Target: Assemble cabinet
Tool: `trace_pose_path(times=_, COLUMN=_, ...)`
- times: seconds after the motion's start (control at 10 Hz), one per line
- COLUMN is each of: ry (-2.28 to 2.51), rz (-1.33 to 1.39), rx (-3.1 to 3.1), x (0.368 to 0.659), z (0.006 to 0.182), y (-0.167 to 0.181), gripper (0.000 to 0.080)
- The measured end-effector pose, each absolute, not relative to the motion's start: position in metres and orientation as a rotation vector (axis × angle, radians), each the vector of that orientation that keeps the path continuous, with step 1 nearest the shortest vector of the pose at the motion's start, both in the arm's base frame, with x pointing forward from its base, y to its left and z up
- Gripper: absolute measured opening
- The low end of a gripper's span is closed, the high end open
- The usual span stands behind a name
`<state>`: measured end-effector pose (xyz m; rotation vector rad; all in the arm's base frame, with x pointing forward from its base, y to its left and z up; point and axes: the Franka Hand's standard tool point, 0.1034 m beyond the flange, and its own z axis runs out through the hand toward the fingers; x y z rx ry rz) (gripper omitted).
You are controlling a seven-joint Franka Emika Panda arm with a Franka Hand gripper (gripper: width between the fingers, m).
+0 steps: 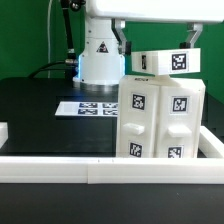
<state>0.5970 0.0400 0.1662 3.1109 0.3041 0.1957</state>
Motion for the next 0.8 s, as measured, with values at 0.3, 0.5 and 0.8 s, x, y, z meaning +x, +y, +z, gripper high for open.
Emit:
trace_pose_path(times=0.3, ry=0.256, rz=0.124, rx=3.123, x=0.5984, z=0.1653, y=0.0461, gripper=0.0797)
trace_pose_path(times=0.5, ry=0.258, rz=0.115, rx=3.124, x=0.5975, z=0.1649, y=0.0472, gripper=0.0775)
trace_pose_path(times=0.8, ry=0.259, rz=0.114, rx=3.124, x=0.5972, z=0.1646, y=0.0471, gripper=0.0558)
